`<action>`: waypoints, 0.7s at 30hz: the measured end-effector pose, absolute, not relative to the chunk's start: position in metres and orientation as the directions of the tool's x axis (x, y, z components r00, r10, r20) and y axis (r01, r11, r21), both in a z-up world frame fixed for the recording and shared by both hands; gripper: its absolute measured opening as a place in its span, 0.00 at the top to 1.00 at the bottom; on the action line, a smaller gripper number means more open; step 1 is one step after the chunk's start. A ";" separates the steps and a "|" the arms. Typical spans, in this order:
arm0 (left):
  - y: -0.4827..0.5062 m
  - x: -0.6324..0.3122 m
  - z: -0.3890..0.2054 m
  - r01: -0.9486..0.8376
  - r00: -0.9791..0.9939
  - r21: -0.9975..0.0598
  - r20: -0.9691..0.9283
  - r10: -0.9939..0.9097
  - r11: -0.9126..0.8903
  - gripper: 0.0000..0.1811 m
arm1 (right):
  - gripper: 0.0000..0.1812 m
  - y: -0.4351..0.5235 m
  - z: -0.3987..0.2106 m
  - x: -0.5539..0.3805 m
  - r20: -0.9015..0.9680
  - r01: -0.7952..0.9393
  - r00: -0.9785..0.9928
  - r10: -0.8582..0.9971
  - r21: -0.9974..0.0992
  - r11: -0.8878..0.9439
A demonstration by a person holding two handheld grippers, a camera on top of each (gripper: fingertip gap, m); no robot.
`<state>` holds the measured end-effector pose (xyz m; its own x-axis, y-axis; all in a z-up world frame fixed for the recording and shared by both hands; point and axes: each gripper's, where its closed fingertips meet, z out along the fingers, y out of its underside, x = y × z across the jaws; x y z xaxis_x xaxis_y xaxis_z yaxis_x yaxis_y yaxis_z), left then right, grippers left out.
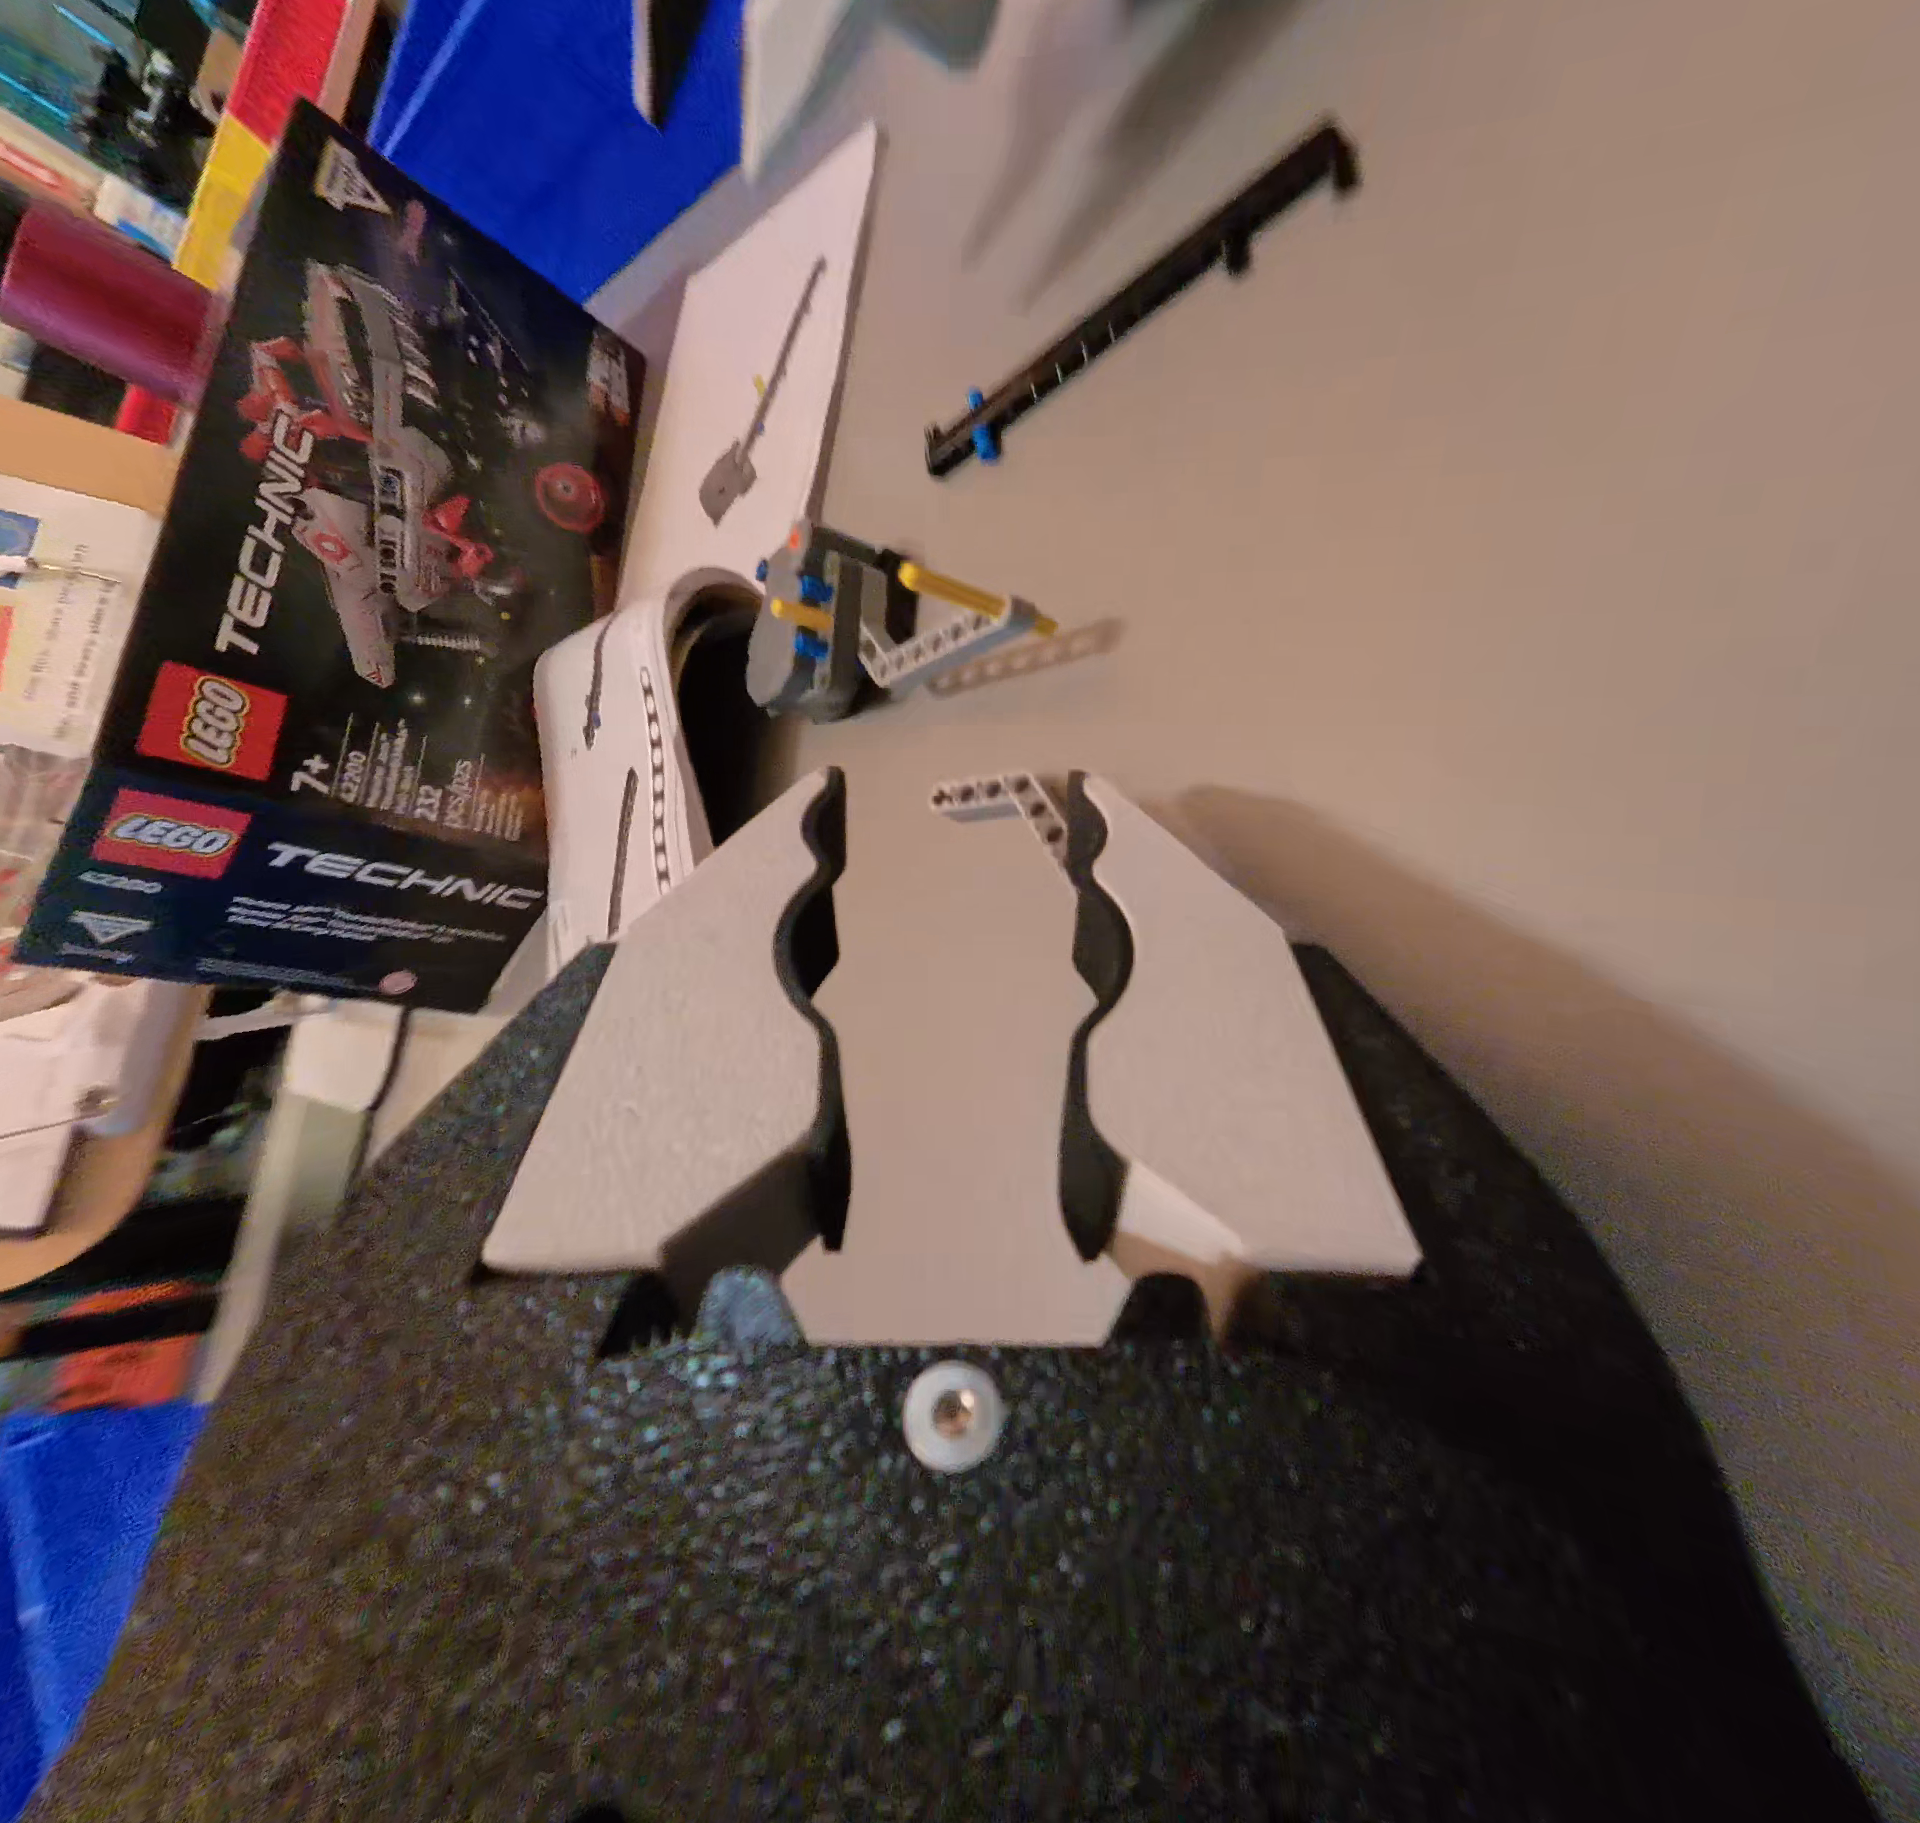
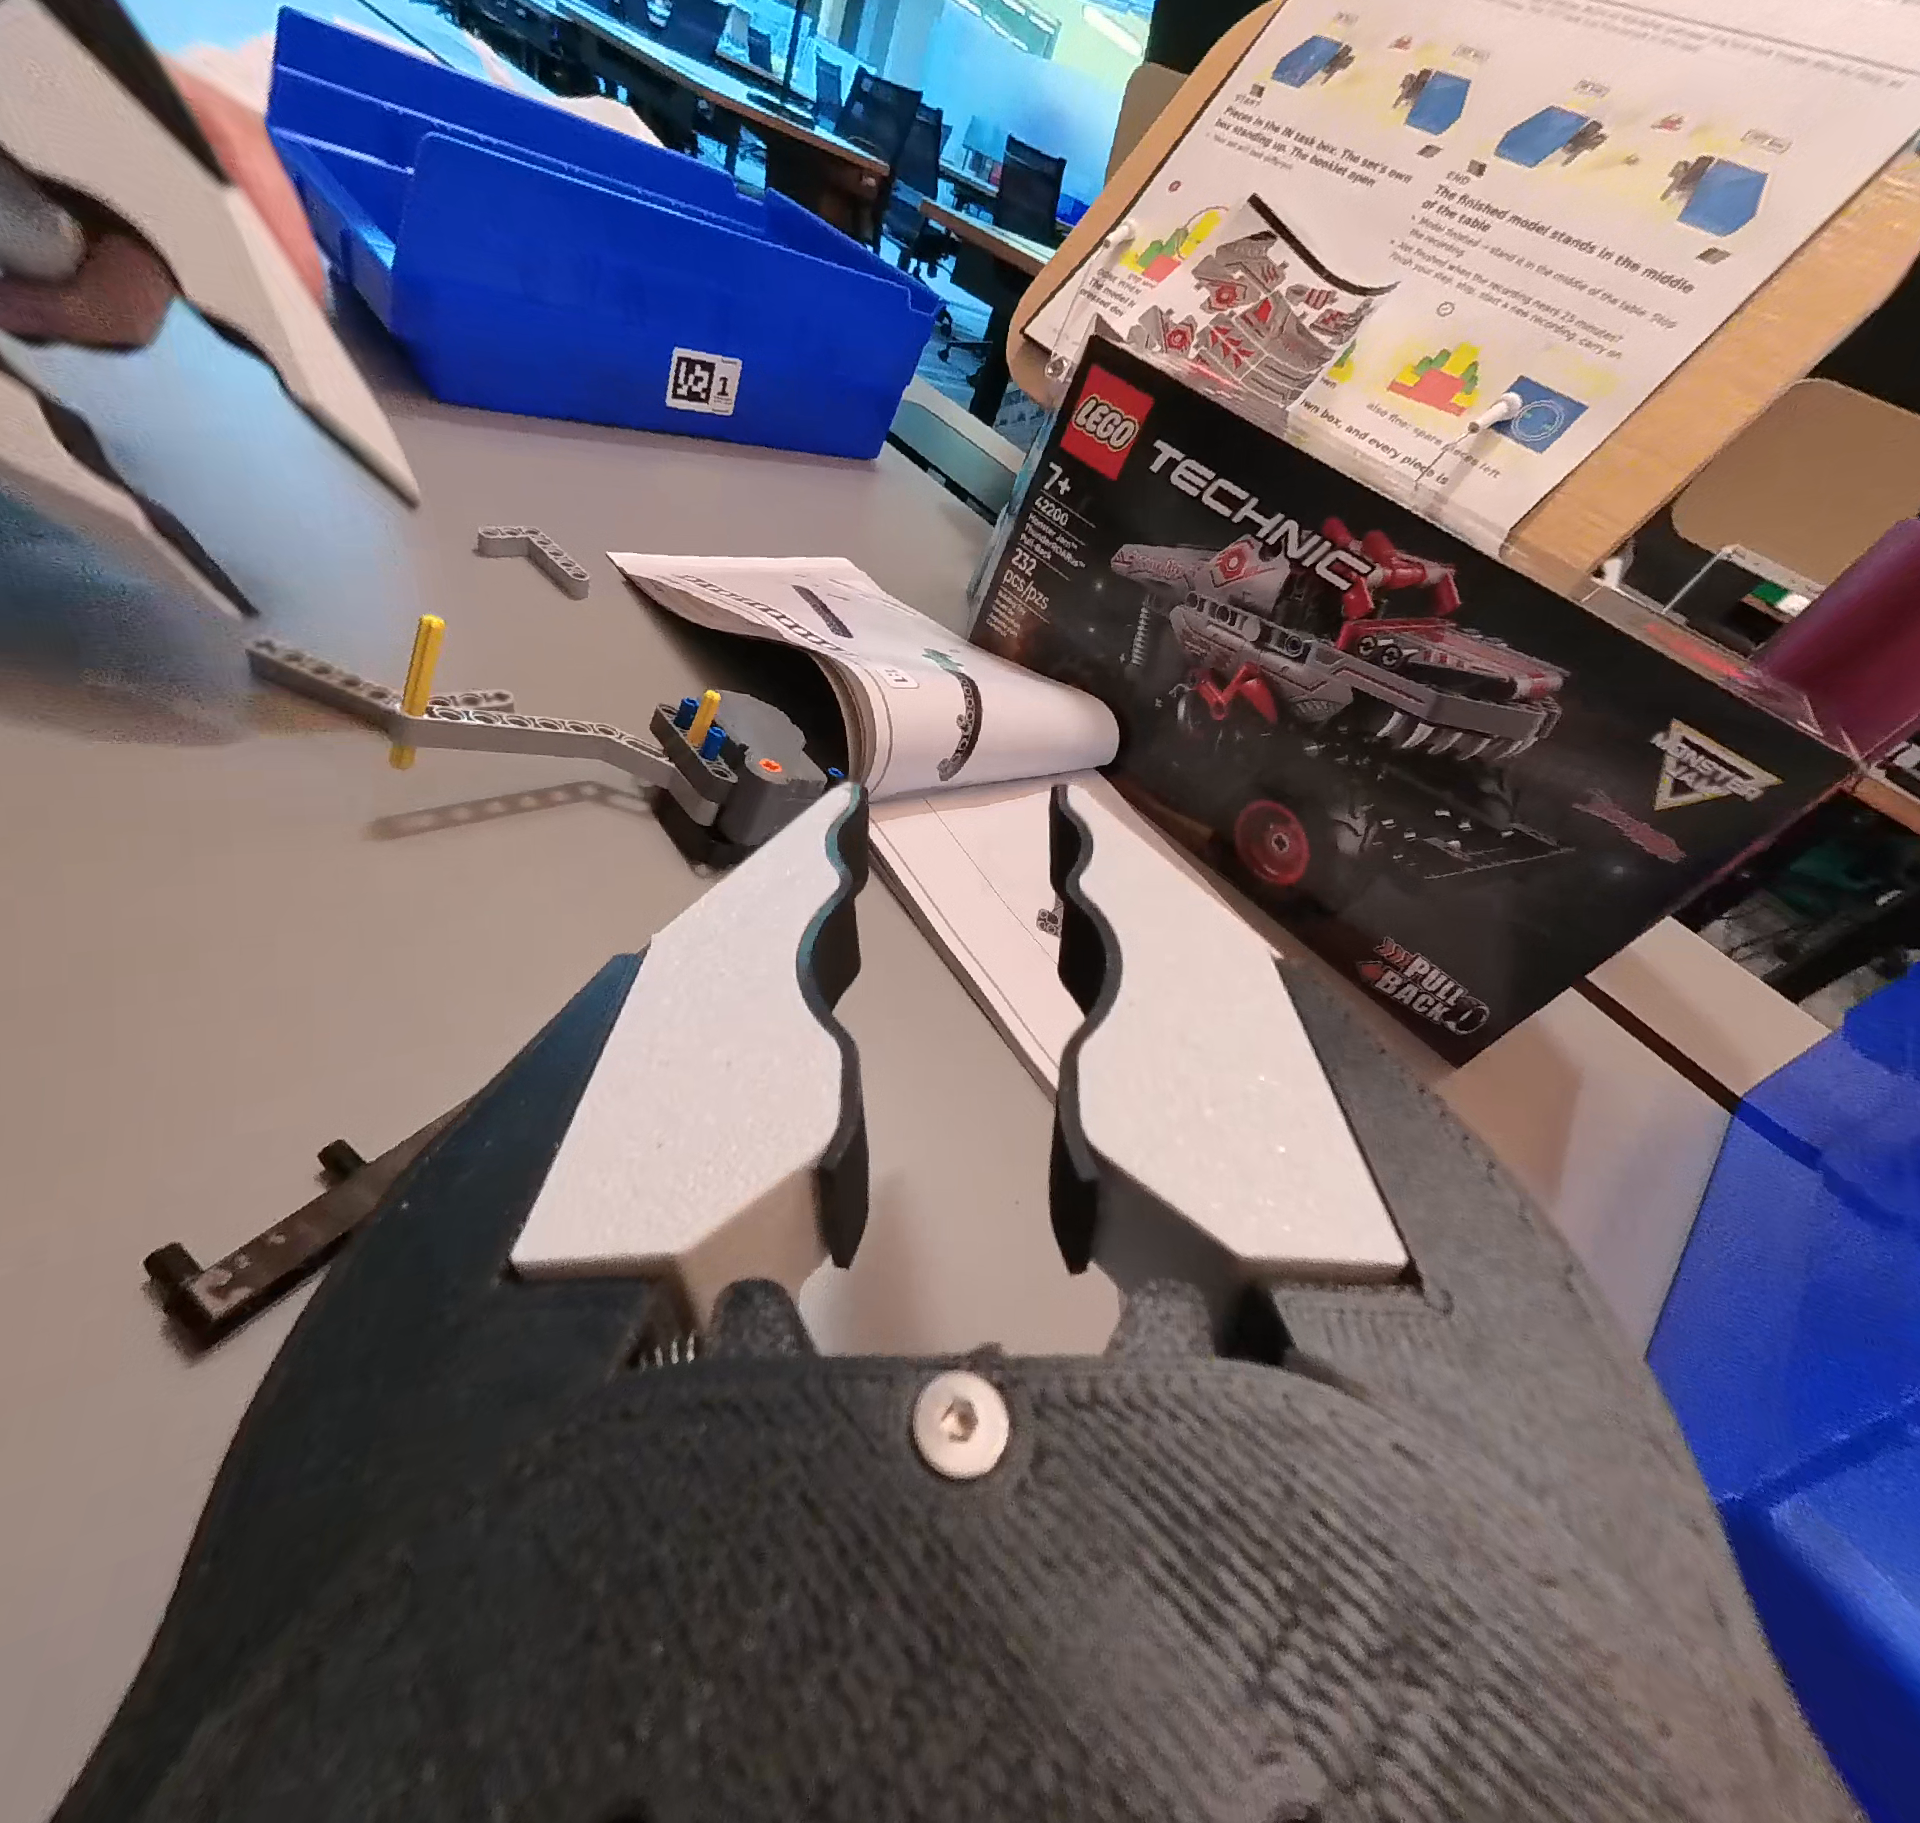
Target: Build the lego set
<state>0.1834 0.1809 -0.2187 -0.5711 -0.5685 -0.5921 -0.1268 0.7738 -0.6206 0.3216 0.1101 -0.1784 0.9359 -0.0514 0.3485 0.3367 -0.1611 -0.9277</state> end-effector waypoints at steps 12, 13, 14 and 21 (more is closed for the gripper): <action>0.287 0.254 -0.096 0.021 -0.030 -0.846 -0.534 -0.845 0.533 0.83 | 0.82 0.112 -0.184 0.320 0.369 0.356 0.929 -0.035 -0.915 -0.190; 0.298 0.251 -0.092 0.040 0.055 -0.870 -0.489 -0.870 0.492 0.84 | 0.82 0.113 -0.184 0.320 0.370 0.357 0.928 -0.033 -0.914 -0.194; 0.303 0.247 -0.092 0.057 0.098 -0.878 -0.469 -0.877 0.476 0.84 | 0.82 0.113 -0.185 0.320 0.371 0.358 0.928 -0.033 -0.913 -0.198; 0.299 0.235 -0.096 0.015 0.298 -0.653 -0.720 -0.627 0.757 0.87 | 0.82 0.115 -0.189 0.321 0.378 0.364 0.925 -0.026 -0.904 -0.224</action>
<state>0.2348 0.2993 -0.0958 0.2981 -0.6266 -0.7200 0.0148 0.7573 -0.6529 0.3207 0.1152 -0.1891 0.9253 -0.0262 0.3784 0.3635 -0.2239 -0.9043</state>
